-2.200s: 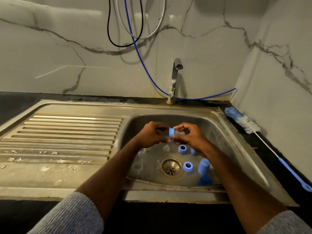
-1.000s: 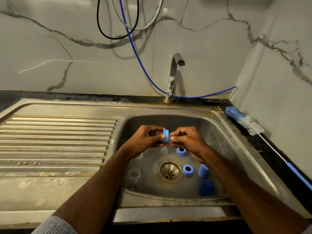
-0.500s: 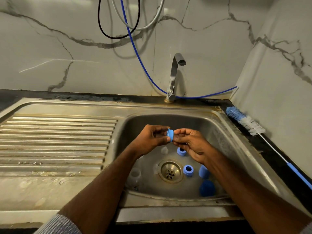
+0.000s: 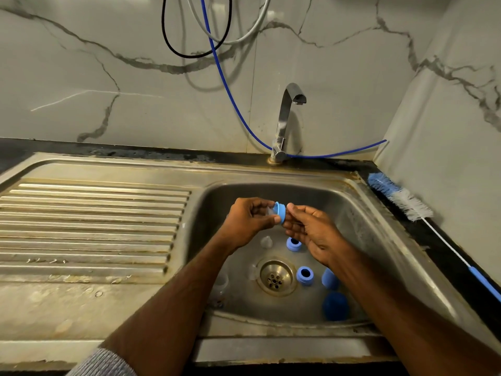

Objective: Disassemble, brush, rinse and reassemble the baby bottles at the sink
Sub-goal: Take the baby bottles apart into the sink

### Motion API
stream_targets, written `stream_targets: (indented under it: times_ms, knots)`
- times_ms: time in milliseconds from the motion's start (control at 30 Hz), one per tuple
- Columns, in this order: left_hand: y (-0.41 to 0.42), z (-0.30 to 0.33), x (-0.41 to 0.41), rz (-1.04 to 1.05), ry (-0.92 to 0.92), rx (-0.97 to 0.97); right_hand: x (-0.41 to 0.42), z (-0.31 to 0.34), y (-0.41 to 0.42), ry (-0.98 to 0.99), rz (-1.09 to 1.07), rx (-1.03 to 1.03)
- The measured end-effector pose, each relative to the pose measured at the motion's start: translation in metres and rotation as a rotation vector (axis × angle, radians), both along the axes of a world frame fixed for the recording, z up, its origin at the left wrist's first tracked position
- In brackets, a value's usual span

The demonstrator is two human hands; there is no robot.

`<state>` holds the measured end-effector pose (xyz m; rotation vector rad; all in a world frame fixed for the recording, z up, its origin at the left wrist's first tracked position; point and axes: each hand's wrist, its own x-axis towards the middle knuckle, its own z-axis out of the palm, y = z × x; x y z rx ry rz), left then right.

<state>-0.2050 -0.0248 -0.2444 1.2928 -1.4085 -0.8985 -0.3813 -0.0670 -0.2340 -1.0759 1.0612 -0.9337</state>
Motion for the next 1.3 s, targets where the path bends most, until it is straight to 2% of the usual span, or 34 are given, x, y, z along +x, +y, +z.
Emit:
stream_targets:
  times_ms: [133,267,333,433,500,567,700,800,1033,1133,1167,1233,1300]
  knots:
    - [-0.001,-0.003,0.002,-0.013,-0.004,0.039,-0.003,0.002,0.001,0.058,0.119,-0.021]
    - [-0.004,-0.007,0.005,0.026,-0.068,0.064,-0.01,0.006,-0.001,0.168,0.056,-0.133]
    - [-0.005,-0.011,0.007,0.129,-0.149,0.086,-0.023,0.0,-0.007,0.368,0.096,-0.255]
    - [-0.005,-0.014,0.009,0.215,-0.153,0.107,-0.039,-0.018,-0.008,0.945,0.426,-0.421]
    - [-0.004,-0.014,0.01,0.247,-0.167,0.103,-0.036,-0.03,-0.005,1.219,0.622,-0.44]
    - [-0.004,-0.014,0.01,0.253,-0.18,0.1,-0.025,-0.037,-0.002,1.392,0.761,-0.48]
    - [-0.003,-0.014,0.009,0.225,-0.206,0.139,-0.014,-0.043,0.002,1.574,0.913,-0.456]
    - [-0.004,-0.014,0.007,0.213,-0.206,0.13,-0.016,-0.036,0.007,1.613,1.006,-0.435]
    - [-0.006,-0.015,0.006,0.177,-0.28,0.104,-0.012,-0.042,0.007,1.603,0.976,-0.279]
    - [-0.005,-0.014,0.006,0.129,-0.327,0.099,-0.013,-0.045,0.007,1.621,0.949,-0.282]
    - [-0.005,-0.013,0.007,0.123,-0.336,0.1,-0.016,-0.047,0.004,1.576,0.938,-0.279]
    - [-0.005,-0.014,0.008,0.113,-0.34,0.11,-0.023,-0.046,-0.002,1.365,0.902,-0.292]
    - [-0.005,-0.015,0.008,0.092,-0.361,0.128,-0.025,-0.04,-0.006,1.078,0.71,-0.366]
